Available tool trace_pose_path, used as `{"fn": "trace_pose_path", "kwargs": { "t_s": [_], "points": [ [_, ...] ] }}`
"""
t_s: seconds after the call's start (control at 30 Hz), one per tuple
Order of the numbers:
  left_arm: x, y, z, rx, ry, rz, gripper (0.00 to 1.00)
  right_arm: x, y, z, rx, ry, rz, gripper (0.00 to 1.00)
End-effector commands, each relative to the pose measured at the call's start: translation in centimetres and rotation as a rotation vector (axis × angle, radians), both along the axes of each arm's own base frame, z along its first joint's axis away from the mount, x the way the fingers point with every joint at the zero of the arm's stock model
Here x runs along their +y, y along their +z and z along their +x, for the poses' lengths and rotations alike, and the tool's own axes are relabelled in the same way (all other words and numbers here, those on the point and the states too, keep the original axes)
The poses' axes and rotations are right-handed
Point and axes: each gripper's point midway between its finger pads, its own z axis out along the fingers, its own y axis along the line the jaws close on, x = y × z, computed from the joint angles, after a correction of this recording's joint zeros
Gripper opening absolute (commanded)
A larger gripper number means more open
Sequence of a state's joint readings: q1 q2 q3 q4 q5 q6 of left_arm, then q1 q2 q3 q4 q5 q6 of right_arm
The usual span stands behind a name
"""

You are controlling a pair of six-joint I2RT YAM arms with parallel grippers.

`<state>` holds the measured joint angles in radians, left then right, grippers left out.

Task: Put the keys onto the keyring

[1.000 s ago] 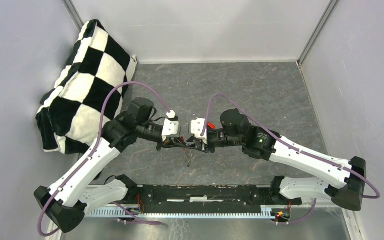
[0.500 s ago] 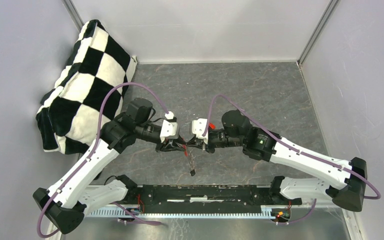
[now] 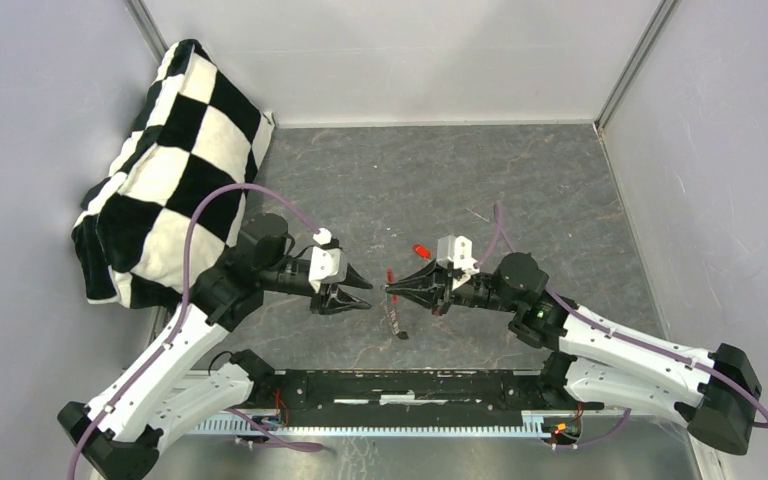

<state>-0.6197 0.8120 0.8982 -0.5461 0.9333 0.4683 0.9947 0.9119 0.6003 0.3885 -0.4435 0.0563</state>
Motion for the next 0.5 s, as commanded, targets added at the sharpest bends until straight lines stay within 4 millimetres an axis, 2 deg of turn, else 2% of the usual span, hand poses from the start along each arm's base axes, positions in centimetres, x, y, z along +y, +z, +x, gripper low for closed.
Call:
{"fn": "trace_pose_path", "kwargs": {
  "t_s": [0.0, 0.1, 0.23, 0.47],
  "points": [
    [-1.0, 0.2, 0.0, 0.053, -0.015, -0.055, 0.45, -0.6, 5.7, -1.2, -0.007, 0.043, 0.254, 0.0],
    [-1.5, 0.6, 0.7, 0.054, 0.0, -0.079, 0.43, -0.6, 5.7, -1.4, 0.02, 0.052, 0.288, 0.0],
    [-2.1, 2.2, 1.3, 0.03, 0.009, -0.132, 0.43, -0.4, 5.2, -1.4, 0.055, 0.063, 0.308, 0.01],
    [-2.5, 3.8, 0.2, 0.076, -0.048, -0.197, 0.42, -0.4, 5.0, -1.0, 0.071, 0.047, 0.333, 0.01]
  ]
}}
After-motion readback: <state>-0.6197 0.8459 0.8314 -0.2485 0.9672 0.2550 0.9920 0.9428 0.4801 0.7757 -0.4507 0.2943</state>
